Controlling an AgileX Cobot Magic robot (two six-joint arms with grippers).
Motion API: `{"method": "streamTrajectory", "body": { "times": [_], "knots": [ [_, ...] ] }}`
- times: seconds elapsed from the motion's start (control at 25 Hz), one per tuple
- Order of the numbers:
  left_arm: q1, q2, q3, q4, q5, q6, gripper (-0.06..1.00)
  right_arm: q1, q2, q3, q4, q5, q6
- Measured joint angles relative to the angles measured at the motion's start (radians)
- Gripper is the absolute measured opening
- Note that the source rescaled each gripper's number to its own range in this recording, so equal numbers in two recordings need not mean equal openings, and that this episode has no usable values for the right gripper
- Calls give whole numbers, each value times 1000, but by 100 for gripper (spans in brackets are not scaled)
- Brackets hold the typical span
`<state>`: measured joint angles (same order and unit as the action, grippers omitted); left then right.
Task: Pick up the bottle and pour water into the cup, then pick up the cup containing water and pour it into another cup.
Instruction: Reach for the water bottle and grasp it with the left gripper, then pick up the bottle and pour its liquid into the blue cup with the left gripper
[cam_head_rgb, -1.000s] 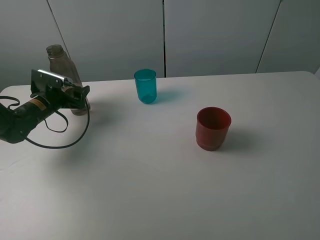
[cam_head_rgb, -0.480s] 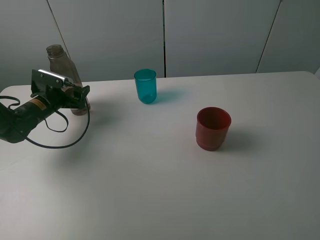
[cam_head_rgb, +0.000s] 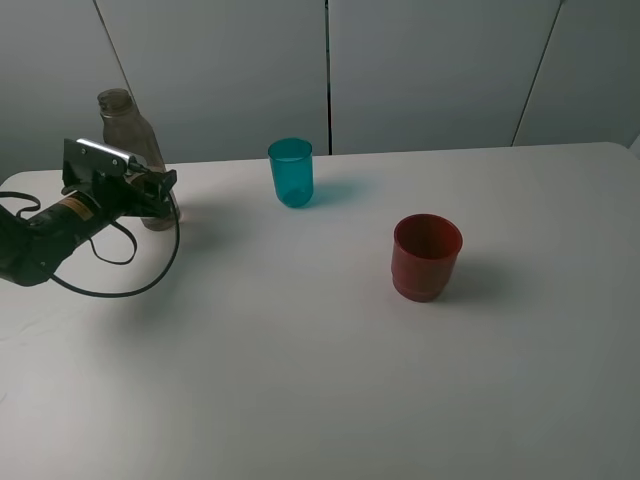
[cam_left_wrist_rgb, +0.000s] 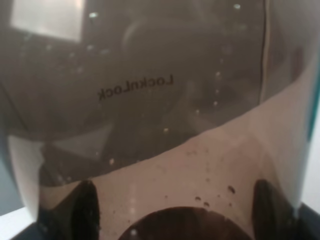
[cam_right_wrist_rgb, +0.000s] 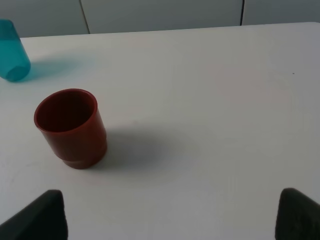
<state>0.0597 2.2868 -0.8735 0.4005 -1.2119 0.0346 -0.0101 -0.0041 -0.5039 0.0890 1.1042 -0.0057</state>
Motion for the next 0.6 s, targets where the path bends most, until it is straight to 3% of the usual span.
{"method": "streamTrajectory", "body": {
  "times": [0.36, 0.6],
  "knots": [
    [0, -10, 0, 6, 16, -5, 14, 0, 0, 0, 0, 0, 0],
    [0, -74, 0, 20, 38, -17, 5, 0, 0, 0, 0, 0, 6]
  ]
}}
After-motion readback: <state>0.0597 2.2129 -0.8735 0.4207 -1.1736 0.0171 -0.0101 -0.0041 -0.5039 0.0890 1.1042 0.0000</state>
